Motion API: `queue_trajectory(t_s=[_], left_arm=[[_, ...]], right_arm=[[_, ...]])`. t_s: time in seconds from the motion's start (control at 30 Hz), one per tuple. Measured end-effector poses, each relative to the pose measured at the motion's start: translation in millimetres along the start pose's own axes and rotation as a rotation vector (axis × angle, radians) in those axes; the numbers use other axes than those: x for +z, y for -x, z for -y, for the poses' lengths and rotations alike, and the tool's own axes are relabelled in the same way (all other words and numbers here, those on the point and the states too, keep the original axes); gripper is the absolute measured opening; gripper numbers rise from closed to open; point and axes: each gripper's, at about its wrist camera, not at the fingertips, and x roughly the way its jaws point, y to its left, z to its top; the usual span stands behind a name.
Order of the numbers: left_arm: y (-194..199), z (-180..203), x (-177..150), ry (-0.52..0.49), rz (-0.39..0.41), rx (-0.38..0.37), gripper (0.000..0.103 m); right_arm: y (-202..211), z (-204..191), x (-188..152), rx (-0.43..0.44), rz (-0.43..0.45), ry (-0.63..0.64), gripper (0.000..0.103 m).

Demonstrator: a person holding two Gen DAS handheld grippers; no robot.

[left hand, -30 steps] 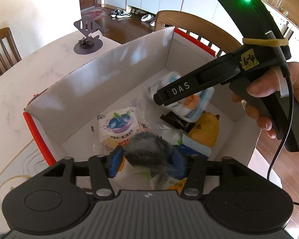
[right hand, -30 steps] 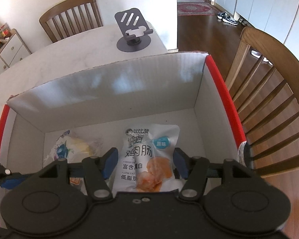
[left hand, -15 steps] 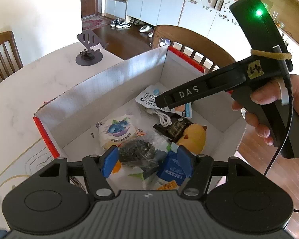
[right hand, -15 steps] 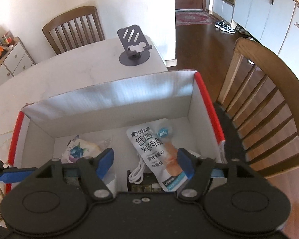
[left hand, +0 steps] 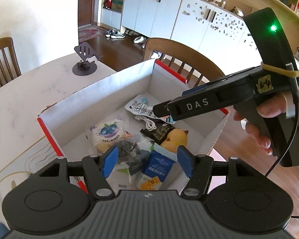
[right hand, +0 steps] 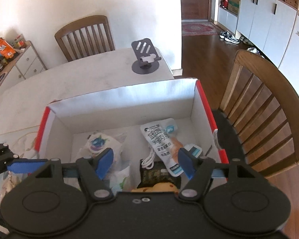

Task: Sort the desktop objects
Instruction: 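Open both tools to release the tea bag and sausage pack in the box, then move both tools back over the remaining snacks on the turntable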

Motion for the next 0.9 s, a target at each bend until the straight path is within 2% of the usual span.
queue_trajectory(t_s=[0.47,0.53,0.57,0.6,0.83,0.9], left_arm=[[40.3,7.7,-19.7,-0.012,0.065,-0.053,0.064],[44.6,8.2,-24.2,-0.013,0.07,-0.06,0.068],[47.5,8.3,-26.6,-0.012,0.073,-0.06,0.074],[50.0,8.2,-28.7,-0.013,0.076,-0.062,0.076],[67.1,3.7,-43.7,-0.023,0.097,-0.064,0.077],[71.6,1.0,-48.0,-0.022,0.1,-0.062,0.081]], right_arm=[[42.9,-20.5,-22.2,0.036,0.065,0.005,0.072],[48.2,-24.4,-25.2,0.035,0.078,0.005,0.072],[50.3,-26.2,-26.7,0.035,0.082,0.004,0.072],[52.5,-27.7,-27.8,0.04,0.086,-0.001,0.073],[65.7,-44.0,-39.1,0.083,0.111,-0.026,0.078],[68.2,-49.3,-42.5,0.087,0.117,-0.03,0.079]])
